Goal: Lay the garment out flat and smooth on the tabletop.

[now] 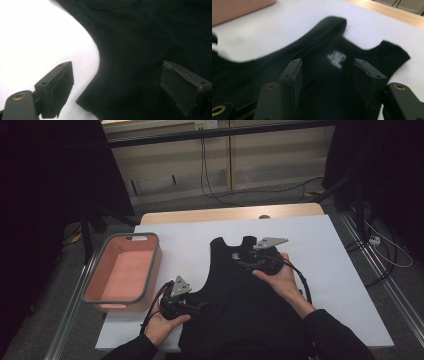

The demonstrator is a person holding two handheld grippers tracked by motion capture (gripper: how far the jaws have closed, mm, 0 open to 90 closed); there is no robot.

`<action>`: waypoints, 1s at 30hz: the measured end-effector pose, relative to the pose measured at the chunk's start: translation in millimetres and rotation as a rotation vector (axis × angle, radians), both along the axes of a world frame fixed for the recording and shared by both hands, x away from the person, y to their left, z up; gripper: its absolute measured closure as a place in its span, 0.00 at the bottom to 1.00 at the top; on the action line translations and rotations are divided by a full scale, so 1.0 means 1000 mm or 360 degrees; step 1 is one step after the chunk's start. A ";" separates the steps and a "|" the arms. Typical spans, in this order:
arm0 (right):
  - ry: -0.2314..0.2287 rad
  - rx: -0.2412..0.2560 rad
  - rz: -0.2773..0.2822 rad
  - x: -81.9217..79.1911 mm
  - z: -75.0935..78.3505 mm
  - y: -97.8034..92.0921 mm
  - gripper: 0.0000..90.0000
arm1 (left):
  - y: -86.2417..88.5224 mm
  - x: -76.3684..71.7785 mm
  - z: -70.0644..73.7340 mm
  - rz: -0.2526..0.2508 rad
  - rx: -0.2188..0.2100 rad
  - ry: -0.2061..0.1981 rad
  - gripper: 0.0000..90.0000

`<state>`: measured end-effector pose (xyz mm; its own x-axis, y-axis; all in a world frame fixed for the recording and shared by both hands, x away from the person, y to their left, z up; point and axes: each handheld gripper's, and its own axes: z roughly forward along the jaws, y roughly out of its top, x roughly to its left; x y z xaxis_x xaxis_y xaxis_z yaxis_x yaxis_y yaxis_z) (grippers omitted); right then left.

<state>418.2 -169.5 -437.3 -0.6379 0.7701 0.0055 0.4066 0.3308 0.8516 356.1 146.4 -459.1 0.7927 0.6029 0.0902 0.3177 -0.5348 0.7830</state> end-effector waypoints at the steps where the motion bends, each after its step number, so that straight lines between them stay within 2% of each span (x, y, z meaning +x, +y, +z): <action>1: 0.0002 0.0005 0.0002 -0.004 -0.001 -0.002 0.44 | 0.000 -0.001 0.000 -0.0007 0.0000 -0.0010 0.13; 4: 0.0011 0.0014 0.0002 -0.016 -0.003 -0.009 0.42 | -0.002 -0.004 0.001 -0.0014 -0.0040 -0.0008 0.13; 5: 0.0010 0.0020 0.0000 -0.020 -0.004 -0.012 0.42 | -0.002 -0.004 0.001 -0.0035 -0.0011 -0.0006 0.13; 7: 0.0021 0.0031 0.0005 -0.028 -0.005 -0.018 0.41 | -0.002 -0.005 0.001 -0.0038 -0.0019 0.0008 0.12; 11: 0.0021 0.0037 0.0004 -0.047 -0.004 -0.028 0.40 | -0.001 -0.007 0.001 -0.0027 -0.0069 0.0050 0.14; 17: 0.0033 0.0020 0.0001 -0.079 -0.005 -0.044 0.41 | -0.002 -0.016 0.002 -0.0062 -0.0014 0.0057 0.11; 18: 0.0042 0.0012 0.0007 -0.085 -0.006 -0.046 0.41 | -0.003 -0.019 0.002 -0.0065 -0.0023 0.0065 0.10; 20: 0.0054 0.0031 0.0016 -0.096 -0.006 -0.049 0.42 | -0.004 -0.025 0.002 -0.0077 -0.0003 0.0050 0.08; 21: 0.0067 0.0028 0.0023 -0.100 -0.007 -0.051 0.42 | -0.004 -0.029 0.002 -0.0117 0.0000 0.0062 0.08; 22: 0.0070 0.0007 0.0026 -0.107 -0.007 -0.052 0.43 | -0.005 -0.032 0.002 -0.0122 0.0000 0.0049 0.07; 24: 0.0074 -0.0045 0.0020 -0.116 -0.008 -0.053 0.45 | -0.005 -0.038 0.003 -0.0156 -0.0002 0.0069 0.07; 26: 0.0082 -0.0085 0.0019 -0.124 -0.009 -0.056 0.47 | -0.006 -0.043 0.002 -0.0178 -0.0006 0.0059 0.07; 30: 0.0138 -0.0143 0.0029 -0.138 -0.016 -0.060 0.52 | -0.014 -0.047 0.001 -0.0202 0.0070 0.0062 0.11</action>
<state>279.9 -229.6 -453.1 -0.6521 0.7581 -0.0070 0.4707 0.4121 0.7801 309.1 132.0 -458.4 0.8657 0.4937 0.0820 0.2750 -0.6061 0.7463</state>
